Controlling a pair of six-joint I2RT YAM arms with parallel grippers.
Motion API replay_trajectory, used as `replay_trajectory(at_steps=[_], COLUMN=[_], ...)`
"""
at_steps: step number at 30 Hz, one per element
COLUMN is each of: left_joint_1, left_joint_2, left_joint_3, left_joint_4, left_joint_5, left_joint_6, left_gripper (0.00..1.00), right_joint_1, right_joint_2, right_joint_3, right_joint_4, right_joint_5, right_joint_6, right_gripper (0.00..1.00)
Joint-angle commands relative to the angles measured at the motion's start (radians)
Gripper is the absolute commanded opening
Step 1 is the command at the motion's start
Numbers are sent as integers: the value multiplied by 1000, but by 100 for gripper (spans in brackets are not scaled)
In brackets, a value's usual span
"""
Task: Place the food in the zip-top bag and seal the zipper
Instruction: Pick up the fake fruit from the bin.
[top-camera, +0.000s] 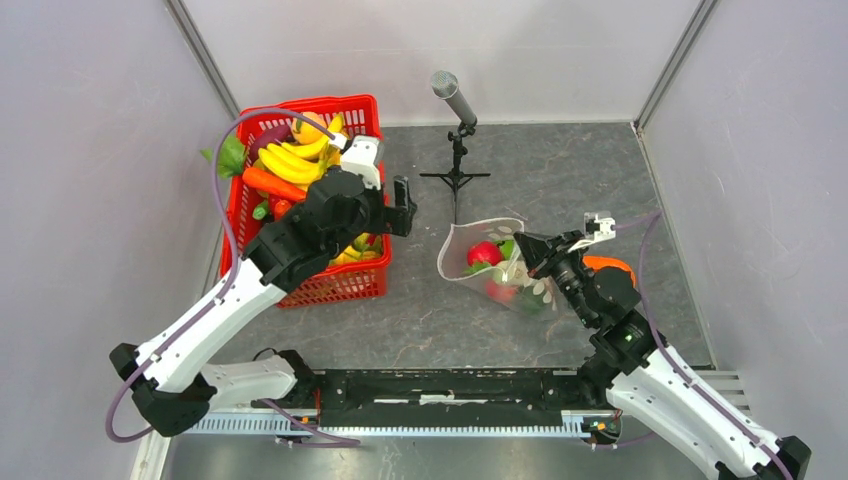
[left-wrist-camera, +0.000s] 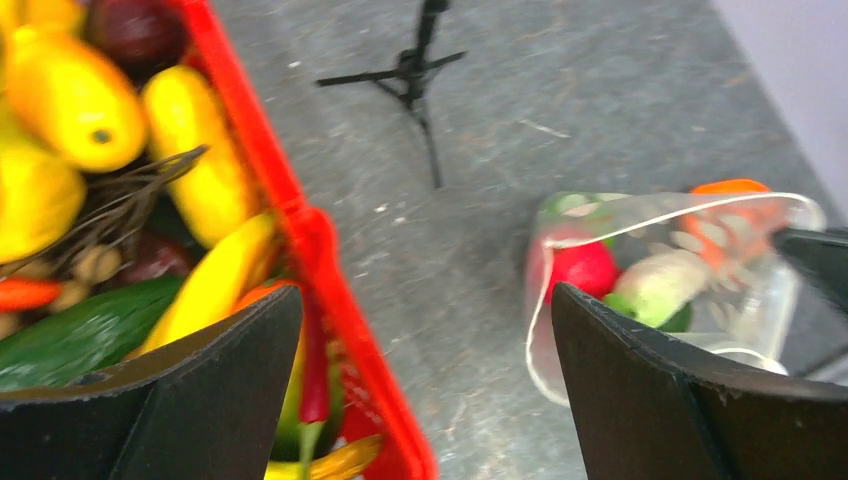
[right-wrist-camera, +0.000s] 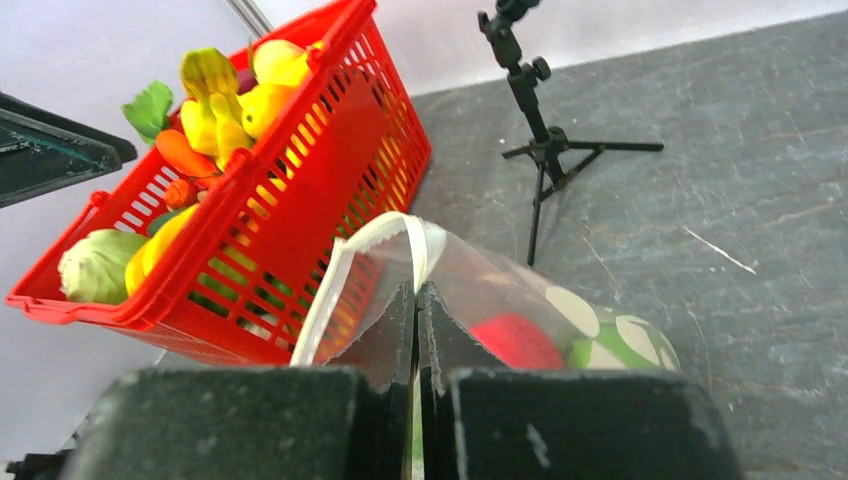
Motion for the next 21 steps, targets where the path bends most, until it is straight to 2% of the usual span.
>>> replay_trajectory(at_steps=[1, 4, 7, 10, 21], left_joint_1=[53, 119, 203, 264, 343], left_joint_2=[-25, -47, -50, -47, 6], left_joint_3=[-6, -29, -35, -47, -52], left_joint_4=[-110, -138, -184, -210, -289], left_joint_5=[-159, -140, -87, -44, -22], left_joint_6=[46, 43, 38, 41, 78], left_gripper=[100, 100, 91, 87, 81], right_joint_1=[-1, -1, -1, -1, -1], right_joint_2=[-26, -27, -14, 3, 54], right_joint_3=[10, 16, 34, 39, 53], right_joint_4=[7, -9, -29, -35, -32], right_joint_5=[45, 63, 66, 64, 43], right_joint_6=[-6, -8, -19, -23, -21], right_gripper=[0, 0, 0, 0, 1])
